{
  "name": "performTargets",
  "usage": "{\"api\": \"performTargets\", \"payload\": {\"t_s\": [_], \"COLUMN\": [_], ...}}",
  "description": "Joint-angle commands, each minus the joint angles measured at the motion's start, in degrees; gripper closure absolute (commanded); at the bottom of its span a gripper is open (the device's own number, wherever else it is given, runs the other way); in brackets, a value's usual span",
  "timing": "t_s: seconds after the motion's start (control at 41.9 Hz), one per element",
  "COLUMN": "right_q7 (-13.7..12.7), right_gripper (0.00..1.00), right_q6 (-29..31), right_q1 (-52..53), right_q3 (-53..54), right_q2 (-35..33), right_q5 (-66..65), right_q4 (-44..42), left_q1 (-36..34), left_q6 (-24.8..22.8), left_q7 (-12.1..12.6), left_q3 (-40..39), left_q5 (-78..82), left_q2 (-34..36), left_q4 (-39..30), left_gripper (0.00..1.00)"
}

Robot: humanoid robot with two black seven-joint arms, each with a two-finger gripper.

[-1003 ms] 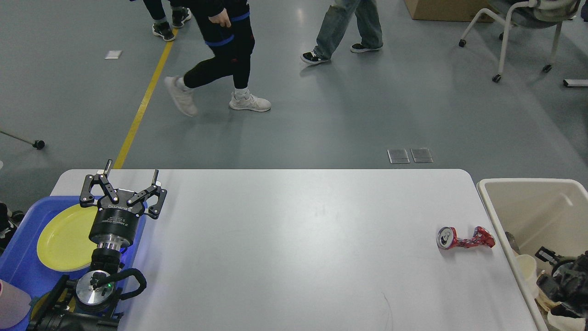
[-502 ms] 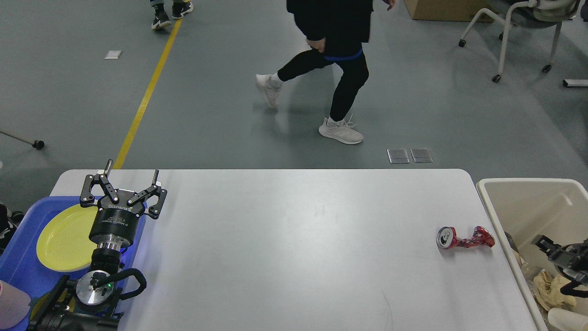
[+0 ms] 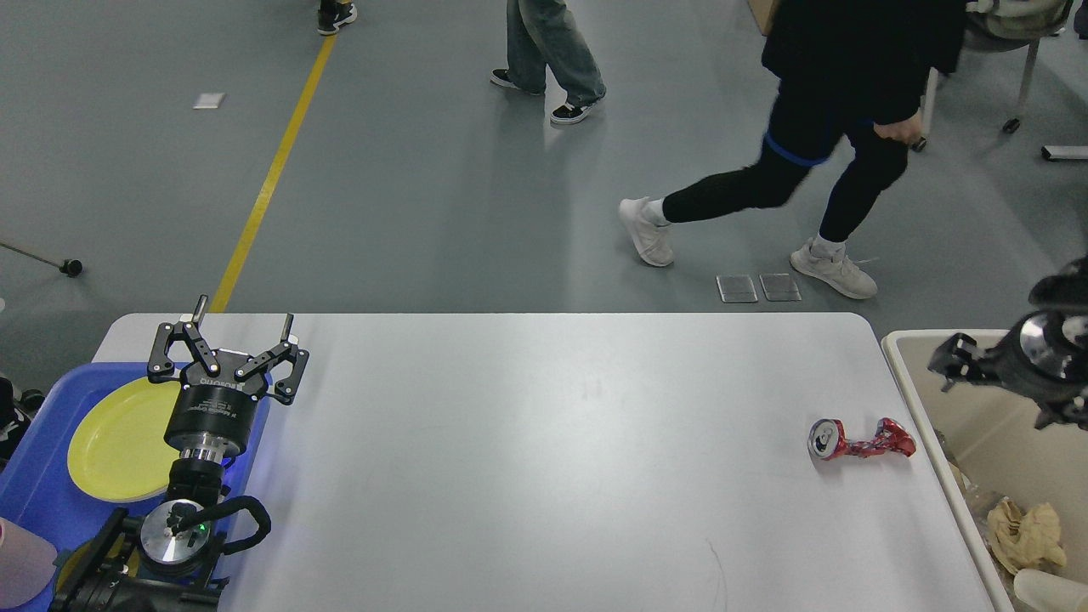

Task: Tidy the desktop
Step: 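Raise the right gripper out of the bin above the table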

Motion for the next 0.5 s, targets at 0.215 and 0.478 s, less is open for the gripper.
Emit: {"api": "performTargets", "payload": {"t_s": [0.215, 0.478], "right_q7": [0.01, 0.19], "right_gripper": [0.0, 0.0], "right_q6": [14.39, 14.04], "right_q1": [27.2, 42.33], "right_q3": [-2.64, -0.62], "right_q2": [8.39, 16.74], "right_q5": [-0.14, 0.56], "right_q4": [18.63, 31.29], "left_q1": [0.0, 0.0], "left_q6": [0.0, 0.0], "left_q7": [-0.01, -0.01], "left_q3": [0.0, 0.0], "left_q5": [0.0, 0.0], "left_q2": [-0.01, -0.01], "left_q4": [0.0, 0.0], "left_gripper": [0.04, 0.04]}}
